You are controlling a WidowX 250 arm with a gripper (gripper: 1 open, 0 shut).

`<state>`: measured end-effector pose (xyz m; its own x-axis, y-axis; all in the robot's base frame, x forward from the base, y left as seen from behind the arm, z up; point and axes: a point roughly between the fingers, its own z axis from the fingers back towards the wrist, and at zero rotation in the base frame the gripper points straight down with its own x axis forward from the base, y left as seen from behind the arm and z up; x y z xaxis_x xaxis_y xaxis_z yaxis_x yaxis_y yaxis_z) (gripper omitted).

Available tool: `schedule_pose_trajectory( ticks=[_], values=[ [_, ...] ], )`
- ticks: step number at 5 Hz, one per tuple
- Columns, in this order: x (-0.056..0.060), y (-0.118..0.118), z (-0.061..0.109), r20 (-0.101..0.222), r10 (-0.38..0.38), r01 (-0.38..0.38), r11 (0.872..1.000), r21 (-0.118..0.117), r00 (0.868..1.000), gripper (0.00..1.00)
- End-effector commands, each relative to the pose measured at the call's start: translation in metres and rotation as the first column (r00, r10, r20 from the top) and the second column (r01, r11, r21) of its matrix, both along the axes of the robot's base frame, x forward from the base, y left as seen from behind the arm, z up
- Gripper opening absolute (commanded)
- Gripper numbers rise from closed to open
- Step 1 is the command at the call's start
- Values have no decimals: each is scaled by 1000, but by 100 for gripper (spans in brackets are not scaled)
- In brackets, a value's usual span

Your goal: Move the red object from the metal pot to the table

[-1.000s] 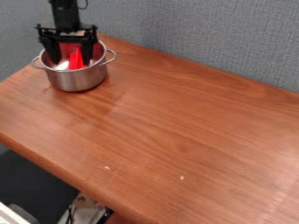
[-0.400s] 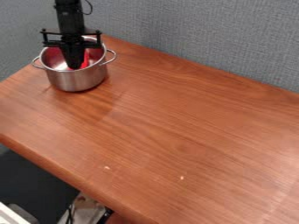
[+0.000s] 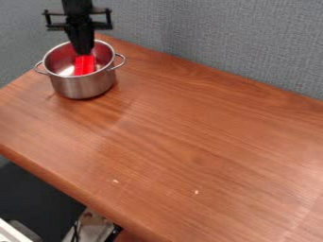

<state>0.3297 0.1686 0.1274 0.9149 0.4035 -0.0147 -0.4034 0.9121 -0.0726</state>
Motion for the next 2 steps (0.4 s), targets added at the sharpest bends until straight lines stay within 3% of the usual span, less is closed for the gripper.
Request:
schedule_pose_trajectory(
  ticks=[1,2],
  values=[
    [3,-12,54,126,-33,30,999,21,991,0],
    [3,-13,48,110,-49,46,999,28,993,100]
  ],
)
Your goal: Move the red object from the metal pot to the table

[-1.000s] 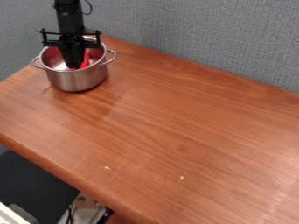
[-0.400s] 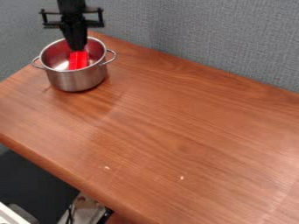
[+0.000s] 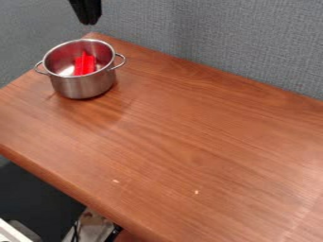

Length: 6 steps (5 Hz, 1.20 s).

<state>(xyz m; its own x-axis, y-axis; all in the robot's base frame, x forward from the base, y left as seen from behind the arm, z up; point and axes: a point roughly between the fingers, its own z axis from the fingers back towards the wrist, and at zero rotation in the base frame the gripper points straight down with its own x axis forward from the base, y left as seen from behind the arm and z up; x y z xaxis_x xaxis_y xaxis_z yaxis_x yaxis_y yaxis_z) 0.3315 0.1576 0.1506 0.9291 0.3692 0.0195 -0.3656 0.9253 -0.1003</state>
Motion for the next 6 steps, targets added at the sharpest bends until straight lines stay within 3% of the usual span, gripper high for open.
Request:
schedule_pose_trajectory(
  ticks=[1,6],
  values=[
    [3,1,17,48,-7,5,999,43,999,100],
    [2,19,-33,-87,10,-1,994,112,996,100]
  ],
)
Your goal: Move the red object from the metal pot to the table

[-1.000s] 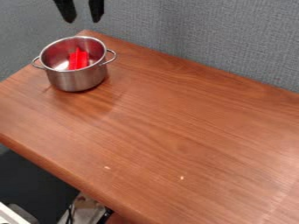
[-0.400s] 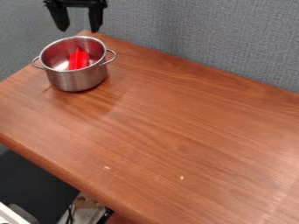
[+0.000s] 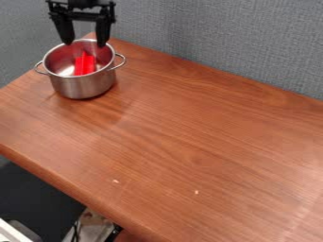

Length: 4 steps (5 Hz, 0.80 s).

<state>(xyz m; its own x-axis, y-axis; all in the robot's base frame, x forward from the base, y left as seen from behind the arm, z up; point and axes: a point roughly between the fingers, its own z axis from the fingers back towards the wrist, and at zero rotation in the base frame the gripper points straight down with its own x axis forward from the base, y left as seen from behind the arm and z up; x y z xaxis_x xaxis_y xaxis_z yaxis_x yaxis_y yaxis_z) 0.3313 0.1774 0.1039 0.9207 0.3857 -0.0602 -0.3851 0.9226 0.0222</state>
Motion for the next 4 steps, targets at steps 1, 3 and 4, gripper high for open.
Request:
schedule_pose_trajectory(
  ticks=[1,3,4],
  values=[
    [2,3,5,12,-7,6,999,45,1000,100],
    [2,7,-12,-25,8,-6,998,68,1000,100],
    [2,9,-20,-40,14,-11,997,78,999,100]
  ],
)
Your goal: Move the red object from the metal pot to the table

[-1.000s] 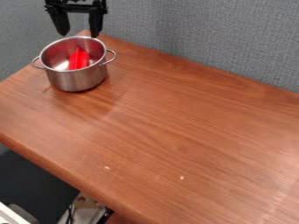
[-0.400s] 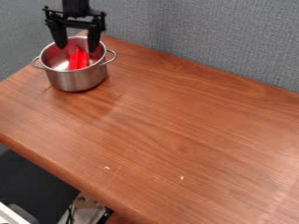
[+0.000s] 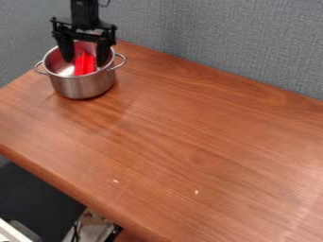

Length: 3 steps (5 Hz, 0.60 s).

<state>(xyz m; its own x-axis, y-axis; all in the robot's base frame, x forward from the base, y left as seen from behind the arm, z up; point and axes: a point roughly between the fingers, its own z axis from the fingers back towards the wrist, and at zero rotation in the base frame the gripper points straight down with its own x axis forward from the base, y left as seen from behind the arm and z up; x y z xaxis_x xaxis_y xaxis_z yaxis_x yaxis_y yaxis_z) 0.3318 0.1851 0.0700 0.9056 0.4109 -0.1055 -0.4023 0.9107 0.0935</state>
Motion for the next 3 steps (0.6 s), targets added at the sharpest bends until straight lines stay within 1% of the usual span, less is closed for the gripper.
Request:
schedule_pose_trajectory(
  ticks=[1,2,3],
  values=[
    [2,2,7,15,-8,7,999,38,1000,100],
    [3,3,1,5,-5,5,999,41,1000,0],
    [2,1,9,22,-16,15,999,36,1000,0]
  ],
)
